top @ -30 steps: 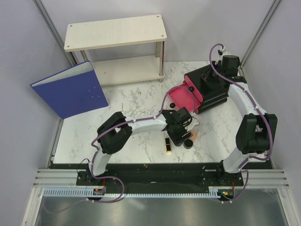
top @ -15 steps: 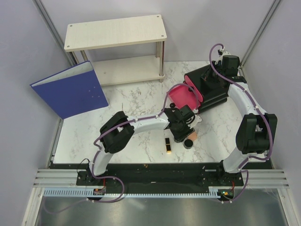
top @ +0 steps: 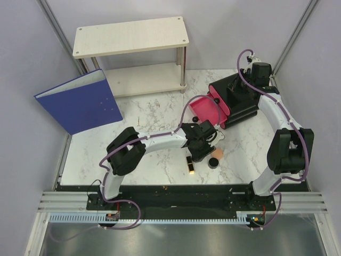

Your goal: Organize the makeup

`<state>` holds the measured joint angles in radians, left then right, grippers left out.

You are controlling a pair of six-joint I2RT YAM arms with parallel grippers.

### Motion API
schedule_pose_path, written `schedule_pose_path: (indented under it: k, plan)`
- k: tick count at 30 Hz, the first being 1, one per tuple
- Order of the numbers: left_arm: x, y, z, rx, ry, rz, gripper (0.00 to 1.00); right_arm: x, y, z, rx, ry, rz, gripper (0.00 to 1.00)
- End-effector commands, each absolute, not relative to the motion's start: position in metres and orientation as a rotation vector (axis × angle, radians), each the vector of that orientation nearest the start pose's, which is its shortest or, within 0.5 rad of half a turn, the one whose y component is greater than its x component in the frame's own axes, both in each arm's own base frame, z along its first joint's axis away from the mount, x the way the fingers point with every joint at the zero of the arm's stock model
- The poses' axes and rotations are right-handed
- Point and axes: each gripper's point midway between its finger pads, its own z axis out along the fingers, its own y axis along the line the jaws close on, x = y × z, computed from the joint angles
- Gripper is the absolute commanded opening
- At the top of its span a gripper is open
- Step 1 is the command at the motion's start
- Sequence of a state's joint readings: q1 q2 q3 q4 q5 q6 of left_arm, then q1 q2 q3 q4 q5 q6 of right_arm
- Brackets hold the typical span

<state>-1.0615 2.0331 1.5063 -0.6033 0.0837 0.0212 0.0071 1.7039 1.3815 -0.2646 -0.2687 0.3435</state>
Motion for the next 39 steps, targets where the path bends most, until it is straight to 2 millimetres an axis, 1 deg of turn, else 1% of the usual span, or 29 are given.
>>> schedule_pose_path:
  k: [1,5,6,7,8,9,10,11,12,13,14,15,16,17,18,19,20,21,22,23,24,29,31,33,34,35,36,39]
  plan:
    - [0.228,-0.417,0.094,1.352,2.259,-0.459,0.02,0.362,0.051,0.036,0.360,2.839,0.364,0.00]
    - [0.246,-0.425,0.109,1.313,2.242,-0.484,0.02,0.364,0.052,0.038,0.360,2.833,0.367,0.00]
    - [0.257,-0.427,0.116,1.282,2.234,-0.492,0.02,0.364,0.052,0.038,0.356,2.833,0.366,0.00]
    - [0.263,-0.428,0.120,1.264,2.235,-0.501,0.02,0.363,0.052,0.038,0.356,2.833,0.366,0.00]
    - [0.275,-0.425,0.125,1.231,2.236,-0.504,0.02,0.363,0.051,0.038,0.358,2.834,0.368,0.00]
    - [0.283,-0.428,0.136,1.208,2.216,-0.521,0.02,0.362,0.052,0.036,0.355,2.841,0.372,0.00]
    - [0.288,-0.429,0.139,1.170,2.235,-0.547,0.02,0.361,0.051,0.036,0.354,2.842,0.368,0.00]
    - [0.301,-0.424,0.143,1.131,2.243,-0.548,0.02,0.360,0.052,0.035,0.353,2.846,0.366,0.00]
    - [0.311,-0.427,0.155,1.093,2.225,-0.569,0.02,0.359,0.051,0.035,0.351,2.847,0.364,0.00]
    - [0.317,-0.427,0.157,1.078,2.233,-0.586,0.02,0.359,0.051,0.034,0.354,2.848,0.363,0.00]
    - [0.330,-0.421,0.161,1.035,2.240,-0.586,0.02,0.358,0.051,0.034,0.349,2.849,0.363,0.00]
    - [0.339,-0.423,0.173,1.000,2.220,-0.609,0.02,0.357,0.051,0.033,0.348,2.852,0.363,0.00]
    - [0.346,-0.424,0.170,0.988,2.231,-0.625,0.02,0.357,0.051,0.032,0.348,2.853,0.362,0.00]
    - [0.358,-0.417,0.172,0.950,2.243,-0.624,0.02,0.356,0.051,0.032,0.347,2.858,0.364,0.00]
    - [0.368,-0.419,0.183,0.911,2.232,-0.644,0.02,0.356,0.051,0.030,0.348,2.863,0.364,0.00]
    - [0.374,-0.419,0.185,0.887,2.242,-0.660,0.02,0.355,0.051,0.030,0.347,2.863,0.361,0.00]
    - [0.385,-0.415,0.176,0.838,2.285,-0.674,0.02,0.355,0.051,0.030,0.349,2.864,0.359,0.00]
    - [0.393,-0.418,0.188,0.811,2.264,-0.706,0.02,0.355,0.051,0.030,0.349,2.863,0.361,0.00]
    - [0.395,-0.420,0.189,0.800,2.267,-0.731,0.02,0.355,0.050,0.030,0.351,2.861,0.359,0.00]
    - [0.400,-0.422,0.181,0.778,2.288,-0.738,0.02,0.355,0.051,0.030,0.349,2.861,0.359,0.00]
    - [0.403,-0.427,0.189,0.772,2.264,-0.750,0.02,0.355,0.051,0.030,0.349,2.863,0.357,0.00]
    - [0.411,-0.440,0.181,0.741,2.273,-0.791,0.02,0.356,0.051,0.031,0.348,2.858,0.357,0.00]
    - [0.416,-0.443,0.175,0.736,2.277,-0.789,0.07,0.357,0.051,0.032,0.347,2.855,0.362,0.00]
    - [0.418,-0.446,0.174,0.730,2.271,-0.793,0.08,0.357,0.051,0.032,0.347,2.857,0.360,0.00]
    - [0.421,-0.447,0.170,0.725,2.272,-0.787,0.09,0.357,0.051,0.032,0.347,2.857,0.360,0.00]
    - [0.422,-0.447,0.170,0.720,2.269,-0.786,0.14,0.356,0.051,0.031,0.350,2.859,0.360,0.00]
    - [0.423,-0.447,0.170,0.717,2.266,-0.782,0.16,0.356,0.051,0.031,0.348,2.858,0.360,0.00]
    - [0.428,-0.448,0.170,0.705,2.249,-0.769,0.18,0.356,0.050,0.031,0.351,2.859,0.357,0.00]
